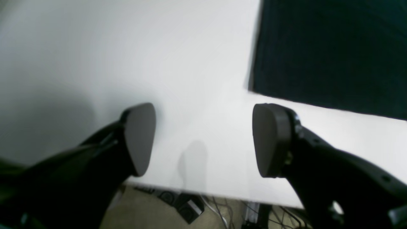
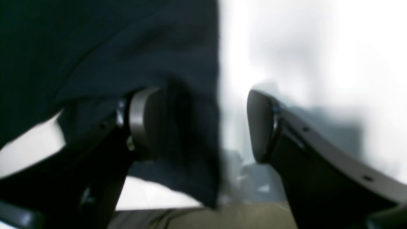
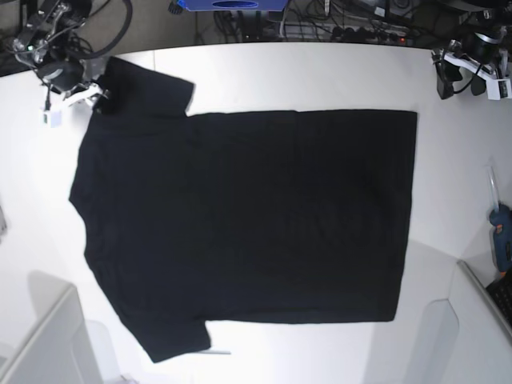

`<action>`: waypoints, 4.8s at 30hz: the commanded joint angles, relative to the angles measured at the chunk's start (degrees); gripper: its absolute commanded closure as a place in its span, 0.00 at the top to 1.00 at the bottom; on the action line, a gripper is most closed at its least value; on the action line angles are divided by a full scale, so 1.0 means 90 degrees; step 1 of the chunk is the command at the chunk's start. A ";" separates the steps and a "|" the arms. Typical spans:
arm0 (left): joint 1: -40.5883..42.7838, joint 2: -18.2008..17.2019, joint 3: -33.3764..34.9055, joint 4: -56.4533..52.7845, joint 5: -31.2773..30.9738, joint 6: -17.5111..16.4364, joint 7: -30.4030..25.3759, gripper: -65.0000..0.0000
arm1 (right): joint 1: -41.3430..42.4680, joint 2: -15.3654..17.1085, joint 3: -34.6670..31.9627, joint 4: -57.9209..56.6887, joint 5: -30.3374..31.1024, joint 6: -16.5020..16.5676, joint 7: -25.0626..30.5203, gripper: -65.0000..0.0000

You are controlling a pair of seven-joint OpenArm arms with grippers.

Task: Fold the T-shirt properly
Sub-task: 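Lower both grippers and pinch the shirt edge nearest the arms, then drag the held shirt edge toward the robot base with both grippers, then lift the held edge and pull the shirt further toward the arms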

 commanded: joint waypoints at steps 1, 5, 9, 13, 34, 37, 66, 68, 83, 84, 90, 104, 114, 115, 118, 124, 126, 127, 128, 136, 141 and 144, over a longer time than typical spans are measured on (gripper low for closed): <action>0.0016 0.0049 0.0001 0.0027 0.0020 -0.0015 -0.0115 0.69 | -0.0030 0.0026 -0.0008 0.0023 -0.0061 0.0009 0.0029 0.59; -0.0316 0.0147 0.0070 -0.0413 0.0059 -0.0015 -0.0115 0.69 | -0.0206 -0.0091 -0.0038 0.0004 -0.0081 0.0009 0.0273 0.59; -0.0639 0.0166 0.0089 -0.0853 0.0020 -0.0015 -0.0105 0.69 | -0.0284 -0.0091 -0.0047 -0.0006 -0.0091 0.0009 0.0302 0.59; -0.0893 0.0166 0.0480 -0.1077 0.0020 0.0004 -0.0105 0.69 | -0.0284 -0.0101 -0.0047 -0.0006 -0.0091 0.0009 0.0263 0.52; -0.1977 0.0391 0.1584 -0.2240 0.0068 0.0414 -0.0096 0.69 | -0.0294 -0.0091 -0.0057 -0.0006 -0.0091 0.0009 0.0244 0.10; -0.1977 0.0401 0.1711 -0.2318 0.0029 0.0815 -0.0096 0.68 | -0.0294 -0.0091 -0.0057 -0.0006 -0.0091 0.0009 0.0244 0.10; -0.0785 0.0059 0.2150 -0.1087 0.0029 0.0883 -0.0086 0.00 | -0.1271 -0.0218 0.0001 0.1029 -0.0052 0.0019 0.0312 0.00; -0.0590 0.0059 0.2140 -0.0931 0.0049 0.0883 -0.0086 0.00 | -0.1446 -0.0335 0.0021 0.1283 -0.0052 0.0127 0.0312 0.00; 0.0416 0.0088 0.2140 0.0212 0.0068 0.0913 -0.0096 0.00 | -0.1749 -0.0609 0.0031 0.1957 -0.0052 0.0644 0.0498 0.00; 0.0407 0.0088 0.2140 0.0212 0.0068 0.0913 -0.0096 0.00 | -0.1691 -0.0609 0.0031 0.1967 -0.0052 0.0644 0.0537 0.00; 0.0153 0.0118 0.2131 0.0281 0.0010 0.0913 -0.0096 0.00 | -0.1183 -0.0599 0.0001 0.2094 -0.0052 0.0644 0.0488 0.00; -0.0697 0.0127 0.2140 0.0261 0.0000 0.1352 -0.0086 0.00 | 0.0351 -0.0540 -0.0038 0.2133 -0.0091 0.0586 -0.0499 0.00; -0.1264 0.0235 0.2140 0.0154 0.0000 0.1753 -0.0086 0.00 | 0.1308 -0.0267 -0.0057 0.1772 -0.0100 0.0078 -0.0743 0.00; -0.1313 0.0245 0.2140 0.0144 0.0000 0.1782 -0.0086 0.00 | 0.1386 -0.0237 -0.0057 0.1674 -0.0100 0.0058 -0.0743 0.00; -0.1528 0.0264 0.2160 0.0017 0.0000 0.1889 -0.0086 0.00 | 0.1650 -0.0150 -0.0067 0.1303 -0.0100 0.0058 -0.0743 0.00; -0.1899 0.0264 0.2170 -0.0325 0.0000 0.2007 -0.0086 0.00 | 0.2041 0.0095 -0.0536 0.0551 -0.0100 0.0039 -0.0665 0.00; -0.1967 0.0264 0.2150 -0.0384 0.0000 0.2007 -0.0086 0.00 | 0.2148 0.0114 -0.0653 0.0355 -0.0100 -0.0049 -0.0567 0.00; -0.1996 0.0264 0.2150 -0.0384 0.0000 0.2007 -0.0086 0.00 | 0.2178 0.0124 -0.0682 0.0297 -0.0100 -0.0196 -0.0489 0.00; -0.2026 0.0264 0.2150 -0.0384 0.0000 0.2016 -0.0086 0.00 | 0.2217 0.0124 -0.0682 0.0238 -0.0100 -0.0333 -0.0421 0.00; -0.2329 0.0225 0.2140 -0.0608 0.0049 0.2163 0.0227 0.00 | 0.2715 0.0261 -0.0858 -0.0260 -0.0100 -0.0499 -0.0362 0.00; -0.2709 0.0215 0.2140 -0.0765 0.0059 0.2173 0.0461 0.00 | 0.2920 0.0310 -0.1122 -0.0602 -0.0100 -0.0508 -0.0284 0.00; -0.2895 0.0206 0.2140 -0.0813 0.0068 0.2173 0.0471 0.00 | 0.2940 0.0339 -0.1132 -0.0768 -0.0100 -0.0518 -0.0059 0.00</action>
